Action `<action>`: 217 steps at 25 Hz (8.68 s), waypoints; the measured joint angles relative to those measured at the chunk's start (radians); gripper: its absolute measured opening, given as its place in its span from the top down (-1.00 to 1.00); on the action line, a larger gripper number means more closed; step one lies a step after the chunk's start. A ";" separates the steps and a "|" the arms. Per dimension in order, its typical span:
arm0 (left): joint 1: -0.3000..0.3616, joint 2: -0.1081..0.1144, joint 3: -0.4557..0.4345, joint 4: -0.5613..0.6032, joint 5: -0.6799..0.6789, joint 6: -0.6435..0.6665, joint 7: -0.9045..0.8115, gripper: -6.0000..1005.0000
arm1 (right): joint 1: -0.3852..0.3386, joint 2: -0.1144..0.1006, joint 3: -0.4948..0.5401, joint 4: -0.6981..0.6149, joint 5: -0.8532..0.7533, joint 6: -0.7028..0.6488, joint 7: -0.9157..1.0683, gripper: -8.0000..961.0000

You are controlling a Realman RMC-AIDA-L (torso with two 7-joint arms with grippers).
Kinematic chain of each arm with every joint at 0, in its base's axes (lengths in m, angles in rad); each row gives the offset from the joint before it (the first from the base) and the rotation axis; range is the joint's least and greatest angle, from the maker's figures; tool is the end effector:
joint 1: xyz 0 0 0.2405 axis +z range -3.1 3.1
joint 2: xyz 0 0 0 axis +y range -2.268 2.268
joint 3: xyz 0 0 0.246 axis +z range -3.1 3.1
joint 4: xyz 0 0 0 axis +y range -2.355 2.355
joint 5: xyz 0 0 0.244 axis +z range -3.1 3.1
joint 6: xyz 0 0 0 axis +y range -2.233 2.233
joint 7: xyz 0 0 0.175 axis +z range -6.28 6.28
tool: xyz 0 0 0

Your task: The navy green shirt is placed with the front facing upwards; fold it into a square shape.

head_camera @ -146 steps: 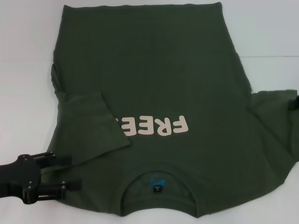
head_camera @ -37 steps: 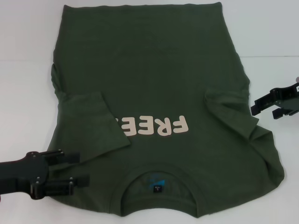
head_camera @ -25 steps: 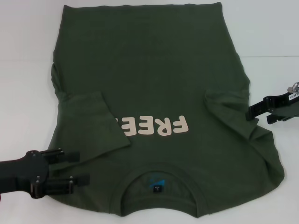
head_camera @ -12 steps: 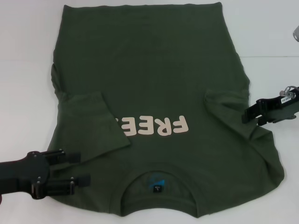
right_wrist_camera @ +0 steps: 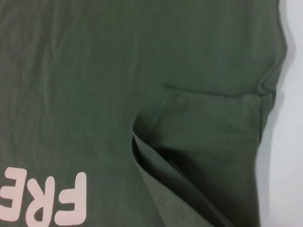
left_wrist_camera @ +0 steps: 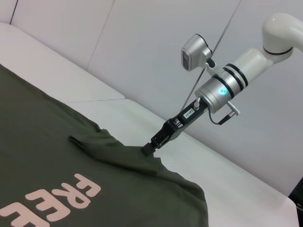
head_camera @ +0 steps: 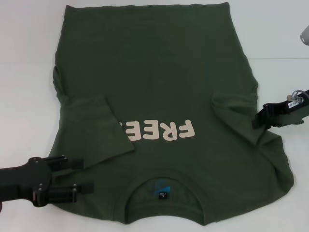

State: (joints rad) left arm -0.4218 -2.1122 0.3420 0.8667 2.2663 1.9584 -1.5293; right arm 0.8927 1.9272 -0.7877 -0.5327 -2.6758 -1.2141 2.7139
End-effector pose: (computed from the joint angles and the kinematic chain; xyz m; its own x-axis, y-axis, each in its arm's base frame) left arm -0.2975 0.2871 0.0331 0.6791 0.5181 0.5200 0.5954 -0.8031 0.0227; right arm 0.2796 0.4624 0.0071 0.2023 -0.9520 -0.2297 -0.9160 -0.1009 -0.3883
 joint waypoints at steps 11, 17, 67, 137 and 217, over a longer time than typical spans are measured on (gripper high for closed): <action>0.000 0.001 0.000 0.000 0.001 -0.001 0.000 -0.69 | 0.008 0.013 -0.001 -0.009 0.002 0.000 -0.023 0.79; 0.000 0.002 0.000 0.000 -0.004 -0.001 0.000 -0.69 | 0.013 0.016 0.001 -0.010 0.013 0.000 -0.027 0.90; -0.018 0.031 -0.030 -0.012 -0.028 -0.077 -0.326 -0.69 | -0.176 -0.015 0.153 -0.034 0.608 -0.274 -0.374 0.10; -0.197 0.125 0.214 -0.045 0.450 -0.354 -0.941 -0.68 | -0.405 -0.022 0.297 -0.023 0.728 -0.327 -0.692 -0.96; -0.230 0.135 0.161 -0.171 0.381 -0.329 -0.879 0.88 | -0.198 -0.065 0.184 -0.132 -0.018 -0.478 -0.158 -0.61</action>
State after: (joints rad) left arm -0.6515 -1.9772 0.5029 0.6953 2.6477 1.6294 -2.4080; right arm 0.6947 1.8623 -0.6036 -0.6646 -2.6933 -1.6924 2.5560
